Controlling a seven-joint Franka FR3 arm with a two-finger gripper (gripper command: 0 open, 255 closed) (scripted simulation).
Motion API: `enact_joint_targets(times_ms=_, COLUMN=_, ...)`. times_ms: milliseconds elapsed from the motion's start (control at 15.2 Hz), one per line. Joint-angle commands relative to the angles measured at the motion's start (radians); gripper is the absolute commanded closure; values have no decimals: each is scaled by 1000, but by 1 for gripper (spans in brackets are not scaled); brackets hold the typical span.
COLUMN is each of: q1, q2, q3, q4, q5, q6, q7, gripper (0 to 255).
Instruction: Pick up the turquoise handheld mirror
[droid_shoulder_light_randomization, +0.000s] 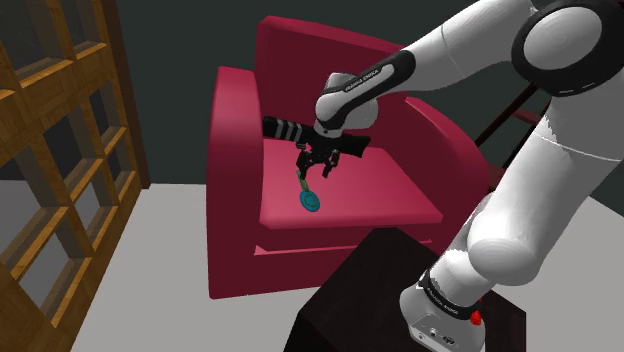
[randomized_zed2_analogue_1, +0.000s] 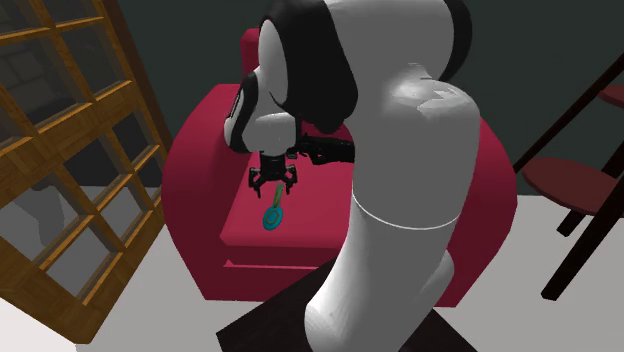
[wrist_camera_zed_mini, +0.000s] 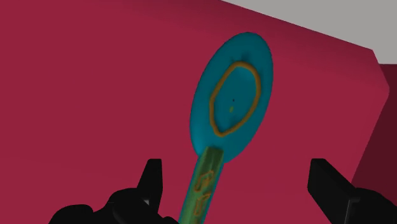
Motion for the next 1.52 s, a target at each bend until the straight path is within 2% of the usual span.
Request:
enact_joint_targets(times_ms=0, q1=-3, q2=86, q3=4, q4=42, q5=40, q6=33, q7=-21, gripper=0)
enact_joint_targets(times_ms=528, q1=-15, q2=205, q3=22, q4=57, q5=95, q6=128, q7=-64, gripper=0)
enact_joint_targets(times_ms=726, q1=-16, q2=212, q3=24, q4=57, q5=98, q6=135, q7=-66, gripper=0)
enact_joint_targets(times_ms=792, q1=-15, q2=212, q3=24, q4=58, q5=98, q6=135, q7=-66, gripper=255)
enact_joint_targets(times_ms=1452, q1=-14, q2=200, q3=21, q4=57, q5=92, q6=124, q7=-61, gripper=255)
